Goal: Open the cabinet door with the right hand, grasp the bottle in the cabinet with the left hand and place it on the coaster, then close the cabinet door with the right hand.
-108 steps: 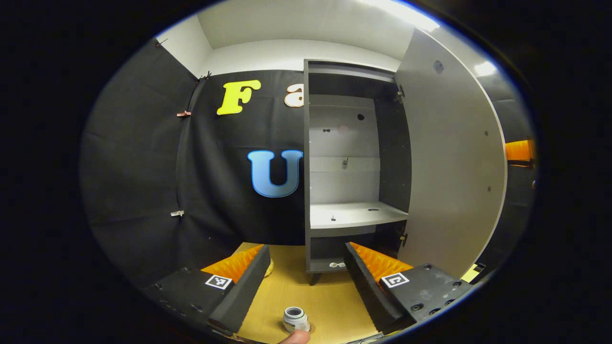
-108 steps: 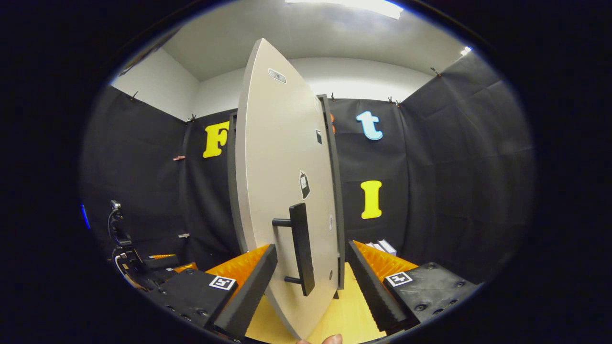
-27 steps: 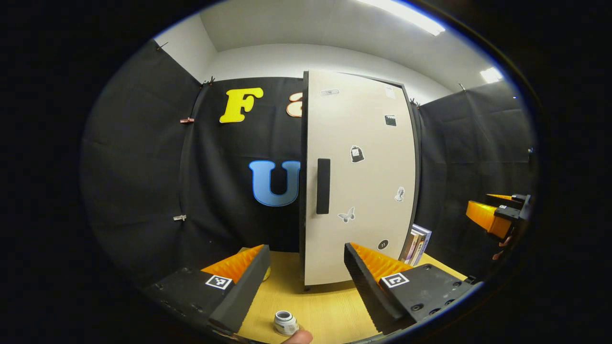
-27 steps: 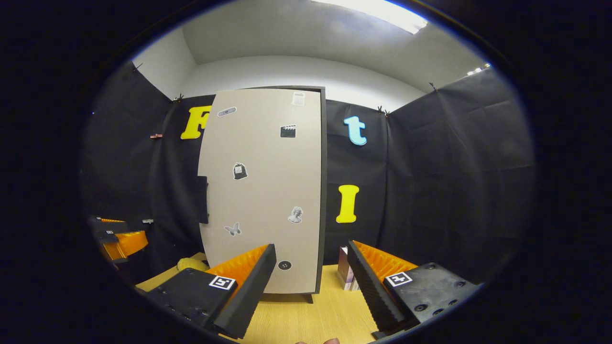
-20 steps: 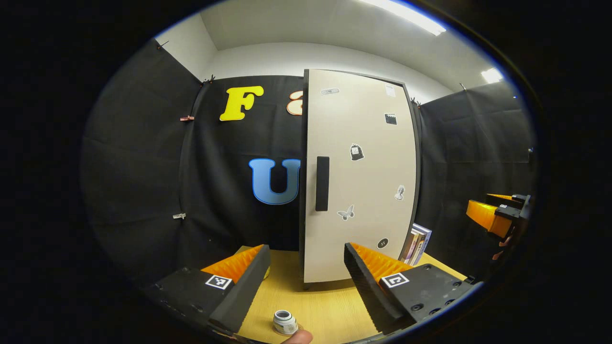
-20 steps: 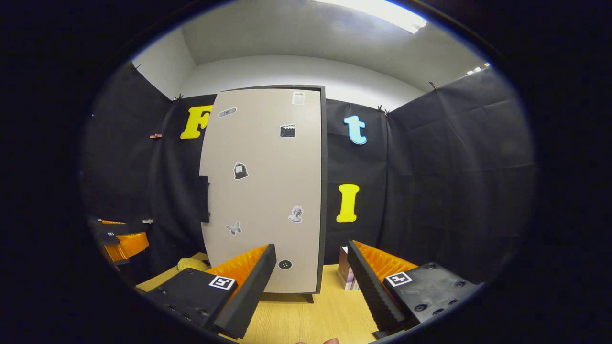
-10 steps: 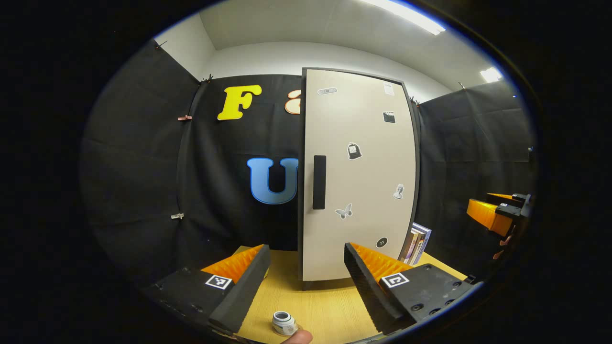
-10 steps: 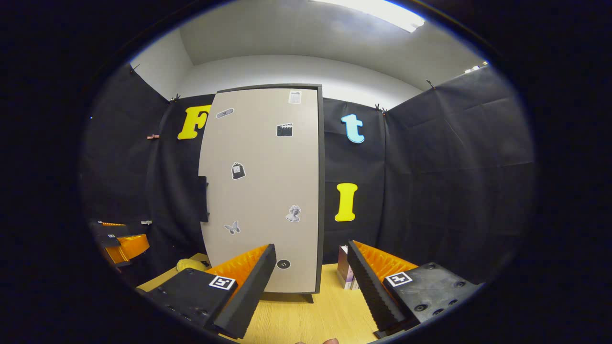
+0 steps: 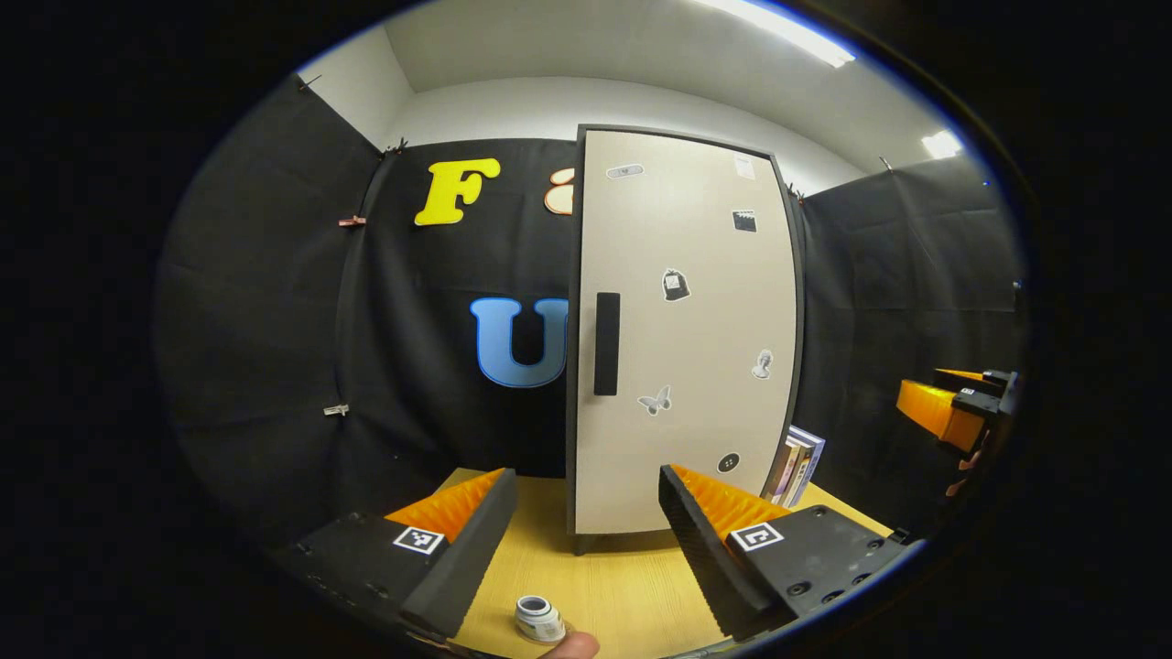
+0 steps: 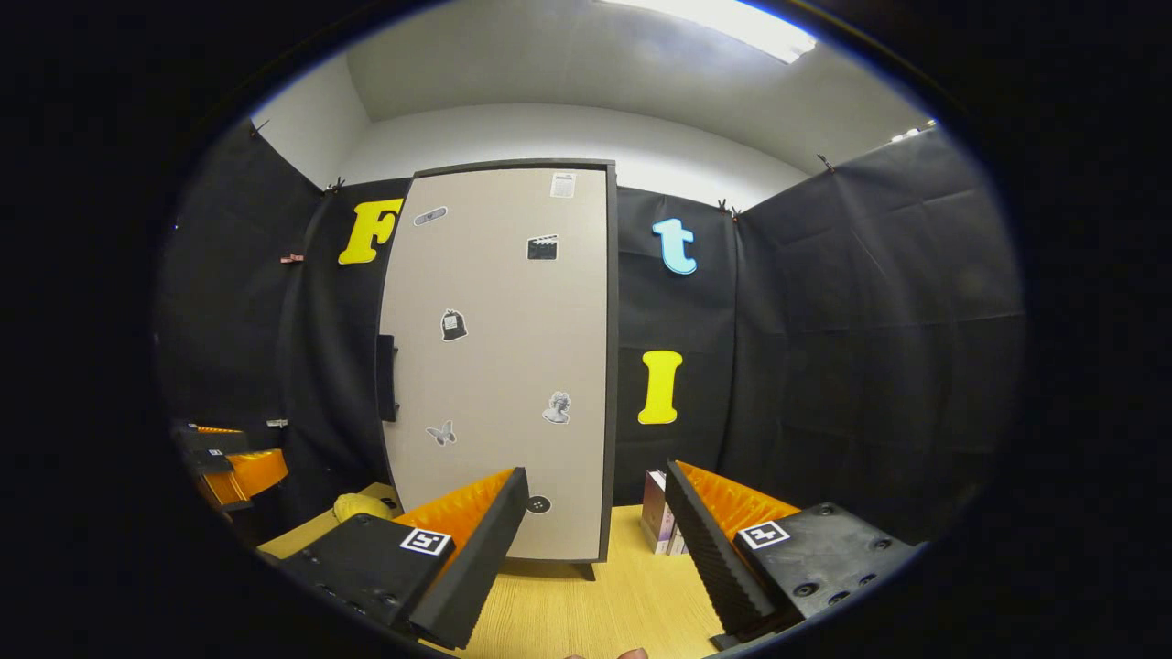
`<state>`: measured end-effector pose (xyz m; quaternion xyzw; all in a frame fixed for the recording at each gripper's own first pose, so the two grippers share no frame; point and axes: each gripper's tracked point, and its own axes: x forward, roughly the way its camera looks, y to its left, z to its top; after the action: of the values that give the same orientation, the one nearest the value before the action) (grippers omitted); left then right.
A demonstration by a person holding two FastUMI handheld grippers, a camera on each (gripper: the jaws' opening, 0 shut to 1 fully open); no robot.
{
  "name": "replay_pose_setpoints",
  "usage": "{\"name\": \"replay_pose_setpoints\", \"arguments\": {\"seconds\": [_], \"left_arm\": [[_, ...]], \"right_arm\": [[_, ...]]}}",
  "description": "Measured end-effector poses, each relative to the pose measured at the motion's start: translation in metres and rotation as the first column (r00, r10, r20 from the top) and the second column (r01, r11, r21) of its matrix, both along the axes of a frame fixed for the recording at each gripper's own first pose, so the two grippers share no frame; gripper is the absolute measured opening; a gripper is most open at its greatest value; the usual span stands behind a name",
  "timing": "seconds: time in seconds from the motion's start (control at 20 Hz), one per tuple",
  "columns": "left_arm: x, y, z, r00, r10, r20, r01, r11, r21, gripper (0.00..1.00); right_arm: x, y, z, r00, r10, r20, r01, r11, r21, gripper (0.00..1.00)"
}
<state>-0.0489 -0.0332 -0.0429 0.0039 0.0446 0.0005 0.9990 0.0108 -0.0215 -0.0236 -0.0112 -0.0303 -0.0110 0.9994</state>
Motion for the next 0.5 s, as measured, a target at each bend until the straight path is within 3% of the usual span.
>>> {"name": "replay_pose_setpoints", "arguments": {"seconds": [0.5], "left_arm": [[0.007,-0.020,-0.002,1.000,-0.004,0.004,0.004,1.000,-0.009,0.97]], "right_arm": [[0.007,-0.025,-0.009,1.000,-0.013,-0.024,0.014,1.000,0.008,0.97]]}}
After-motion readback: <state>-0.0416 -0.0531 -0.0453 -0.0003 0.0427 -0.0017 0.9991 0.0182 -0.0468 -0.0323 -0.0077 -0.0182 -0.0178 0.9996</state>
